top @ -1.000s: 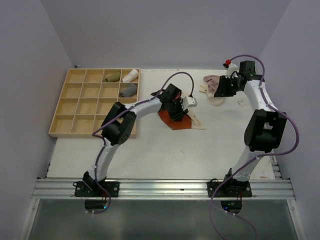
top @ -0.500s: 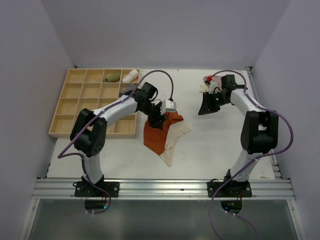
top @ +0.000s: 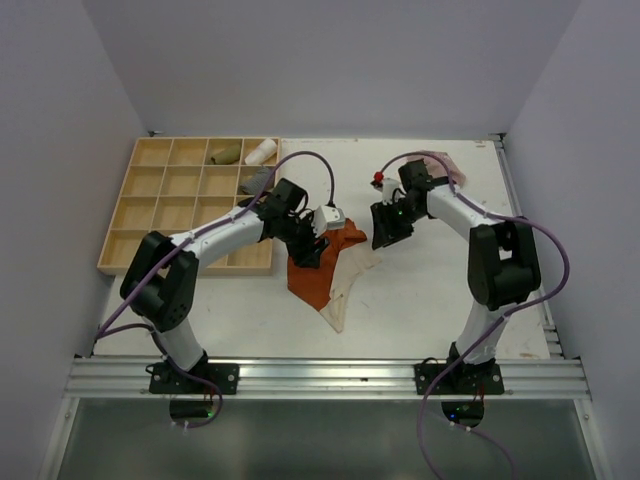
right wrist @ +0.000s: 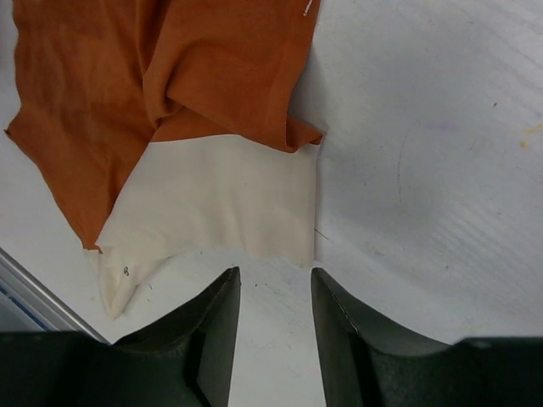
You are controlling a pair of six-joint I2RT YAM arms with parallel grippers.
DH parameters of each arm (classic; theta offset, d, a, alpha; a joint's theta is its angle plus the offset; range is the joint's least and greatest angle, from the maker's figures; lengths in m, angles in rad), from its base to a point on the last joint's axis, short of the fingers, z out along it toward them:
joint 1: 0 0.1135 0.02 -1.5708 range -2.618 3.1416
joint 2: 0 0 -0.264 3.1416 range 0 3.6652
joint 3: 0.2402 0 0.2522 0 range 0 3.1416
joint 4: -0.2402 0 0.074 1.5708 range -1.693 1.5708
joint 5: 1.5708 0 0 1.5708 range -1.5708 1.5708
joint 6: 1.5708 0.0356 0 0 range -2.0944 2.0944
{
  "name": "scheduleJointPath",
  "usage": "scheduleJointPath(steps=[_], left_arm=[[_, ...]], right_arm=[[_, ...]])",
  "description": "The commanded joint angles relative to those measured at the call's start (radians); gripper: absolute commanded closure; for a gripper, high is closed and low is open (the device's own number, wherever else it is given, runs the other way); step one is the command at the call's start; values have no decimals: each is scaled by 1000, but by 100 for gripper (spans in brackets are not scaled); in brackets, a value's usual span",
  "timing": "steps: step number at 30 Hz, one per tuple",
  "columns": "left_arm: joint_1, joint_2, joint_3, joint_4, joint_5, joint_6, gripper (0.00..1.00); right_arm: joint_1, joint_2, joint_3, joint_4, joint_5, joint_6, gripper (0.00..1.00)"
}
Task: Roll the underwear
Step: Move the underwear to the center of the board, then flatten the underwear
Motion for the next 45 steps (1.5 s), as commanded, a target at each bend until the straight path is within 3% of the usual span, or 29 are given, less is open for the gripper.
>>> scheduleJointPath(steps=[1,7,13,18,23,28,34,40,45], left_arm=[[0,-11,-8,71,-60,-83,42],[-6,24,-13,57,-107,-112,42],[-8,87,-4,60,-140,-138,43],[-8,183,48,53,-175,-131,50],[5,281,160,63,-218,-88,57],[8,398,330,77,-245,-13,58],[11,493,452,106,-328,82,57],[45,438,444,143,-315,72,49],[72,234,308,122,-236,44,44]], right_arm=[[47,37,-5,14,119,24,56],[105,100,1,19,193,30,55],[119,115,-17,39,277,19,74],[104,54,-29,-4,273,-39,99],[6,-36,-55,-58,235,-97,100],[-132,-72,-104,-104,160,-125,100],[-157,-104,-192,-119,109,-108,100],[-186,-57,-163,-188,149,-131,100],[-188,-20,-140,-269,106,-168,100]])
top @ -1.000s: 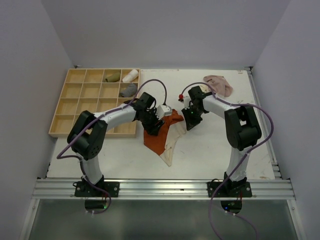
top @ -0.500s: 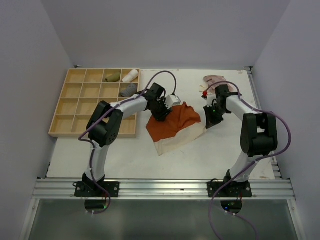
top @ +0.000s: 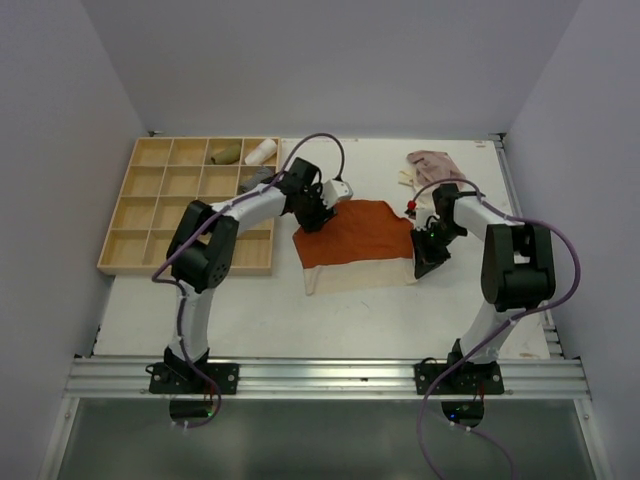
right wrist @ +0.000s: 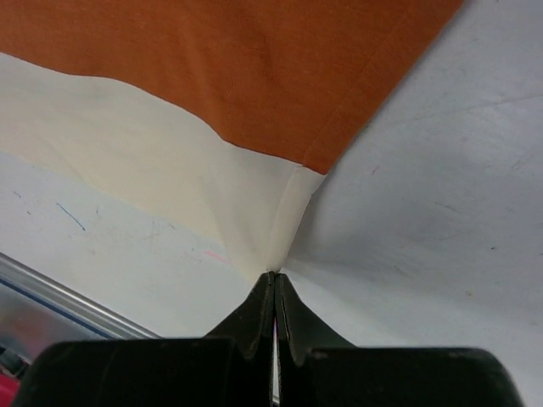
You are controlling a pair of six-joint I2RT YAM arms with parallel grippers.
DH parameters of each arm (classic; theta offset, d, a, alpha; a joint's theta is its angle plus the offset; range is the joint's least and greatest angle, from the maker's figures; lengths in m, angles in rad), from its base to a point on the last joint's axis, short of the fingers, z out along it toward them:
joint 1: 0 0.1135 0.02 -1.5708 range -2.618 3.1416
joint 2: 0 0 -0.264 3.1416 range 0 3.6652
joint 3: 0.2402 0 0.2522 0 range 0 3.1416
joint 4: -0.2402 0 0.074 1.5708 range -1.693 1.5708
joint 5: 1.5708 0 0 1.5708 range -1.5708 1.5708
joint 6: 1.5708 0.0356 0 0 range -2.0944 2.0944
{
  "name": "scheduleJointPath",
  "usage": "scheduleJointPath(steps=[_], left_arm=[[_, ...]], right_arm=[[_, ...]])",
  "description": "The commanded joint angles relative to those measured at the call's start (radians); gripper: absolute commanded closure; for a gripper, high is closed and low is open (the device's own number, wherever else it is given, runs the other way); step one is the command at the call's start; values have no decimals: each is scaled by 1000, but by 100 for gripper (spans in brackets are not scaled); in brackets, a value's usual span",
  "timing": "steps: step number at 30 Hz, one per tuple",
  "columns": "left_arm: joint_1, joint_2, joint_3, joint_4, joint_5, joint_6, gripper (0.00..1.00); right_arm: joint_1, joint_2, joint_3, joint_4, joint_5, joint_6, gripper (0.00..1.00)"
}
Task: Roll the underwear
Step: Flatten the underwear
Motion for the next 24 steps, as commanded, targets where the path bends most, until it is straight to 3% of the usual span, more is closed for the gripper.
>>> scheduleJointPath(steps=[1,6,12,17,20,21,23,24], left_arm=[[23,-209,-90,-16,89,6,44],[24,-528,-380,-54,279,191,44],[-3,-567,-529,-85,323,399,45],[-5,-570,-572,-99,380,666,47],[-3,-553,-552,-157,401,823,47],[-3,-548,-549,-201,412,870,45],[-6,-544,-547,-229,415,974,40],[-6,-545,-550,-245,418,1003,40]], right_arm=[[-2,13,31,-90,-58,-46,100],[-2,-30,9,-82,-101,-43,100],[-13,-39,20,-125,-118,-104,100],[-36,-219,-6,-75,-118,-331,78],[-48,-314,-63,1,-162,-562,59],[-53,-337,-81,19,-174,-703,47],[-53,-401,-141,57,-200,-837,40],[-51,-417,-159,47,-214,-1017,39]])
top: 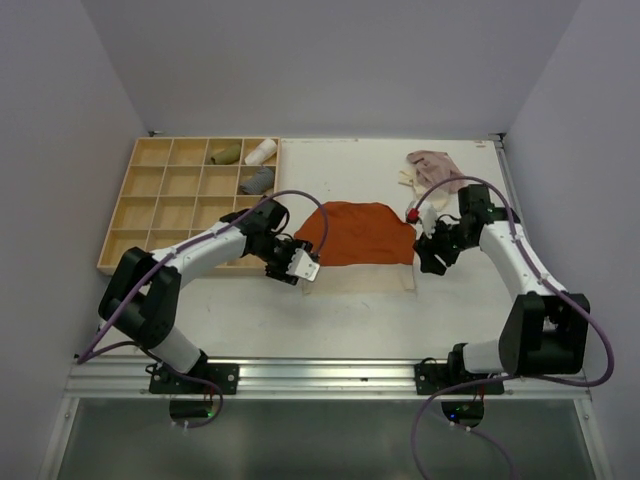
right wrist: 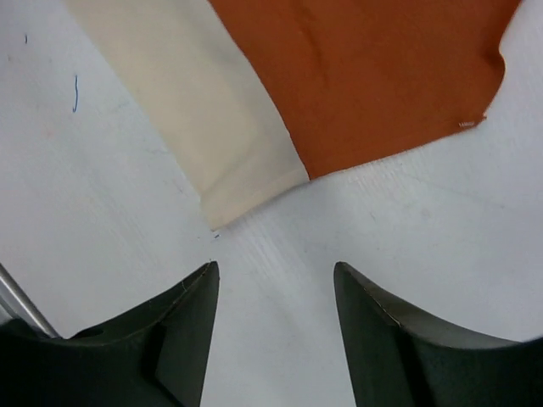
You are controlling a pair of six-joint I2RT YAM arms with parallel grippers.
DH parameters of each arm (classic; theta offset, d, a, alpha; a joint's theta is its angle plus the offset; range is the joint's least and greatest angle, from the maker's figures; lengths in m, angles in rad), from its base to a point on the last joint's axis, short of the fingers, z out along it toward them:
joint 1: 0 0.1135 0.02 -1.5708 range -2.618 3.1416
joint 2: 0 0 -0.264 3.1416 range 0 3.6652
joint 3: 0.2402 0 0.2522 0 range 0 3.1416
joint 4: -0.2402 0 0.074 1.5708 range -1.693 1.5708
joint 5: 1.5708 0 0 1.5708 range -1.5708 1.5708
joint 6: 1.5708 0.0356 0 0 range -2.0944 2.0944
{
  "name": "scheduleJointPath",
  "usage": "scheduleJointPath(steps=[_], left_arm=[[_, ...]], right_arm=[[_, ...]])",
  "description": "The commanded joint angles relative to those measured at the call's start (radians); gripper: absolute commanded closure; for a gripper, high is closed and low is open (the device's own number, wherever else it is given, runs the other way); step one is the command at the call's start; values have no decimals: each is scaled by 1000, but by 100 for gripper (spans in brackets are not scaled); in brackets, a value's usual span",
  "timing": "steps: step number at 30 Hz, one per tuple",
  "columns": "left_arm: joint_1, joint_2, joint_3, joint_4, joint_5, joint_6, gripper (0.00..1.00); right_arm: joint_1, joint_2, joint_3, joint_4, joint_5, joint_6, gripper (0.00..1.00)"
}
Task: Roll the underwear
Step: Flatten the underwear
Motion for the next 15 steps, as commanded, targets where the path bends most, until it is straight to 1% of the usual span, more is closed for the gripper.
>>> scheduleJointPath(steps=[1,2,5,6,7,8,10,11,15], left_arm=[[-5,-1,19,-74,71,278,40],[-7,-1,9,-72,74,292,40],[-10,10,-2,-62,67,338,39],[-11,15,-1,-48,67,333,39],[-11,22,4,-42,66,309,39],[-11,27,15,-43,67,306,39],[-11,29,18,-46,71,295,39],[-11,27,15,-42,71,290,39],[-11,21,1,-26,58,281,39]], right_arm=[[-1,-51,-81,26,-89,-523,39],[-2,-66,-125,20,-107,-693,39],[4,-84,-219,87,-129,-883,43],[9,-87,-238,109,-140,-982,46],[10,-90,-258,130,-149,-1030,47],[15,-101,-300,194,-167,-1104,49],[15,-112,-347,273,-182,-1164,50],[15,-115,-383,322,-193,-1240,50],[15,-83,-433,388,-238,-1389,48]])
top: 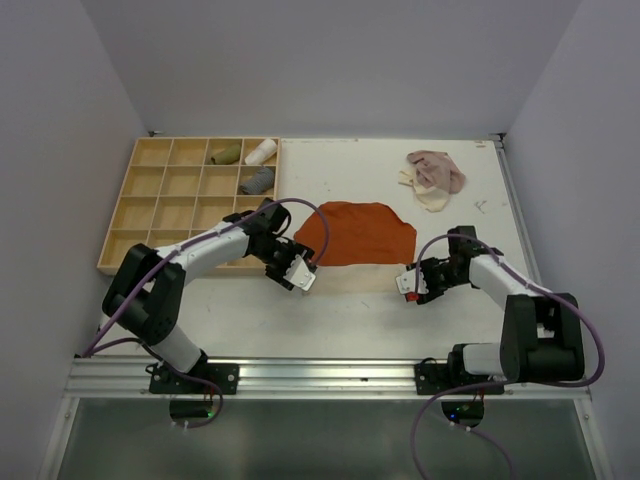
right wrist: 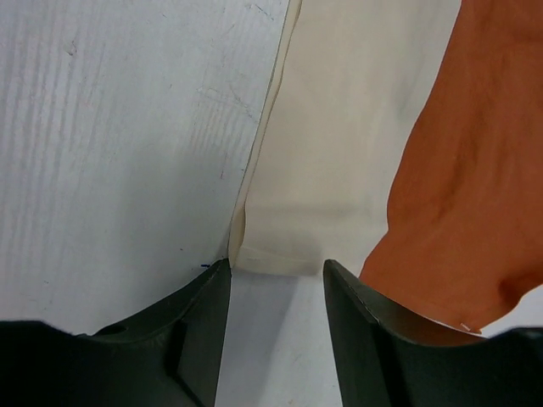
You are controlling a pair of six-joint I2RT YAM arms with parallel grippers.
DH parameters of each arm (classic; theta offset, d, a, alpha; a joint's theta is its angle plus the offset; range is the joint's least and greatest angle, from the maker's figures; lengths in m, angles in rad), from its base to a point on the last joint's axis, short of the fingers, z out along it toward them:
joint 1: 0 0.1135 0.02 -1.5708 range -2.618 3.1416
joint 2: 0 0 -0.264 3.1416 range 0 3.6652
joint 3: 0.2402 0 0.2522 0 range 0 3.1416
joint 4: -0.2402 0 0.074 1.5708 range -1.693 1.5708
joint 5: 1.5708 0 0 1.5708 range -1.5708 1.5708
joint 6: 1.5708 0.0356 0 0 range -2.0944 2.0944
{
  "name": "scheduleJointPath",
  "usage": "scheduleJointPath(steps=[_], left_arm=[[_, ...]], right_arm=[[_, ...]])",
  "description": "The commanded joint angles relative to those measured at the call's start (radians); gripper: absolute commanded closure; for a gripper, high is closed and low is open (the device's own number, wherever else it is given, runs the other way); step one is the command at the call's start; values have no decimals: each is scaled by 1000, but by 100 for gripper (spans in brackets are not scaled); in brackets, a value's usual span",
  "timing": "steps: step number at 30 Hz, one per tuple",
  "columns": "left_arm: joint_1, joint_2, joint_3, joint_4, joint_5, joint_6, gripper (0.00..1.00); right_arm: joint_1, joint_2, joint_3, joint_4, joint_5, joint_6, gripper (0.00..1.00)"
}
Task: Roll the underwear
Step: Flatten the underwear
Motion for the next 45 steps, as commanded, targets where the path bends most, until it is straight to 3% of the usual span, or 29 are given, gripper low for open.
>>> scheduleJointPath(steps=[1,7,11,17,22,28,34,39,40,42,44,45], left_arm=[[-3,-7,0,22,37,18,39],[-2,-20,-17,24,26,15,39],[-5,-37,-45,21,32,47,39],[-37,-59,-101,68,26,115,39],[-80,-66,-141,131,18,150,42],[-109,12,-108,142,-8,172,51],[-109,49,-97,105,-43,221,73],[-109,18,-95,91,-49,183,94],[-109,7,-80,113,-45,102,97],[-97,-10,-40,193,-16,-86,100],[-50,12,105,252,16,-304,100],[-28,24,106,269,21,-305,100]], right_arm=[[2,12,-20,124,-88,-357,48],[-1,77,6,43,-63,-552,52],[-13,75,20,-42,-62,-638,63],[-13,55,7,-92,-60,-673,81],[-13,51,12,-99,-57,-649,88],[-15,48,18,-105,-68,-629,90],[-15,52,32,-109,-69,-600,94],[-15,28,76,-122,-105,-491,100],[-15,18,92,-120,-118,-450,100],[-15,-6,170,-90,-157,-237,100],[-15,-3,277,-62,-149,6,100],[-13,1,311,-45,-137,87,100]])
